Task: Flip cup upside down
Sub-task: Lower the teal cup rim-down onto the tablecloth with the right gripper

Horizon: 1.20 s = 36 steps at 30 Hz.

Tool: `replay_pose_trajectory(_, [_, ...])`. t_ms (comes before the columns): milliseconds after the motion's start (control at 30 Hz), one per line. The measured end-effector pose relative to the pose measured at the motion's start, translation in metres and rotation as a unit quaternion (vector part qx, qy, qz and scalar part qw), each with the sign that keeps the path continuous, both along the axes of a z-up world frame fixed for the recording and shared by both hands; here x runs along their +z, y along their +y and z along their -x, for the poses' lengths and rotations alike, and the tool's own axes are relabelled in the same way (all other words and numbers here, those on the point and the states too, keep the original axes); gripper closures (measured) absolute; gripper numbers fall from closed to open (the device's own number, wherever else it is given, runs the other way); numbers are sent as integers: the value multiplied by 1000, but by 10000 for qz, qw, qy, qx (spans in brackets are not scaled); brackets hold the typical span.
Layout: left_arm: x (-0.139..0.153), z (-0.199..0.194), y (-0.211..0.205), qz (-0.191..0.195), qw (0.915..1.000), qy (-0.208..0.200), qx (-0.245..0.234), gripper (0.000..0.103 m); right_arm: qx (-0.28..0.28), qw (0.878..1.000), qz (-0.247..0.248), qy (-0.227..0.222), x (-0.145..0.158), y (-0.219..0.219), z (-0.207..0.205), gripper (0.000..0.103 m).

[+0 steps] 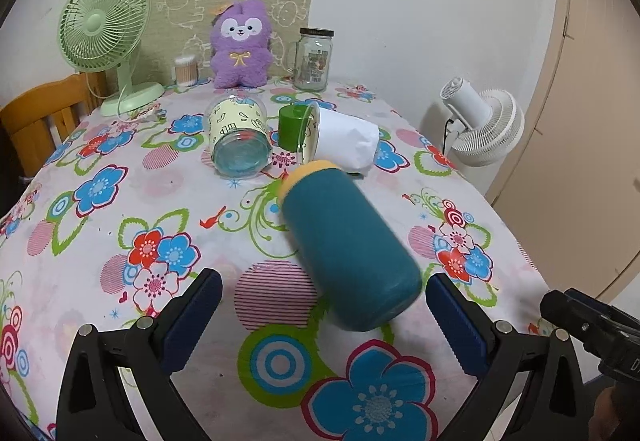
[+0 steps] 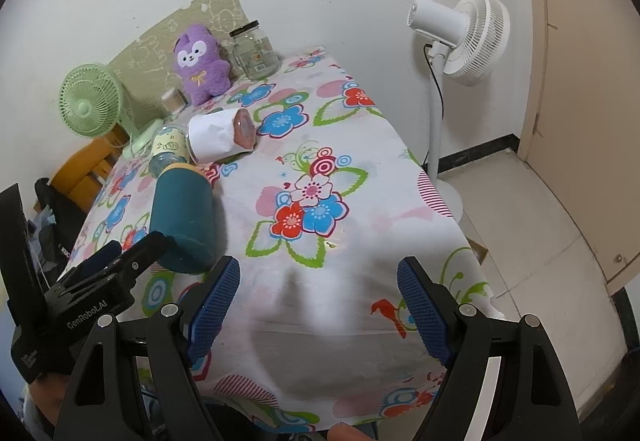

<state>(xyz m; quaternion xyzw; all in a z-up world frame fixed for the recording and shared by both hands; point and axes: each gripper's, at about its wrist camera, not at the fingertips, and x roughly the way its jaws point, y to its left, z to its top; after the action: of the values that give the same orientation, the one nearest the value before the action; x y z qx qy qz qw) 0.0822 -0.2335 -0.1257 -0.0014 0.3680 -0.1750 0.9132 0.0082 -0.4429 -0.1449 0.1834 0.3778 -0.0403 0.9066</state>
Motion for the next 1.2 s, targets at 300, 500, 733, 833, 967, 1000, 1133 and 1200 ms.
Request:
replay_pose_trajectory(300, [-13, -1, -13, -387, 9991, 119, 83, 0, -52, 10000, -27, -31, 0, -6, 5, 20])
replay_pose_trajectory(500, [-22, -7, -6, -249, 9992, 224, 226, 0, -139, 9999, -44, -6, -2, -12, 8, 20])
replay_pose_trajectory(733, [-24, -9, -3, -163, 9992, 259, 273, 6, -112, 9999, -53, 20, -4, -11, 6, 20])
replay_pose_trajectory(833, [-24, -9, -4, -126, 9992, 272, 274, 11, -97, 9999, -48, 33, -4, -10, 6, 20])
replay_pose_trajectory(967, [-23, -9, -4, -99, 9994, 240, 245, 22, -70, 10000, -54, 45, -6, -9, 5, 20])
replay_pose_trajectory(1000, [-22, -9, -3, -77, 9995, 221, 233, 28, -71, 9999, -55, 57, -6, -8, 5, 20])
replay_pose_trajectory(1133, [-21, -10, 2, -42, 9995, 188, 238, 31, -18, 9999, -52, 85, -9, -4, 3, 20])
replay_pose_trajectory(1200, [-21, -11, 4, 0, 9995, 203, 238, 31, 19, 9999, -35, 97, -9, -1, 2, 20])
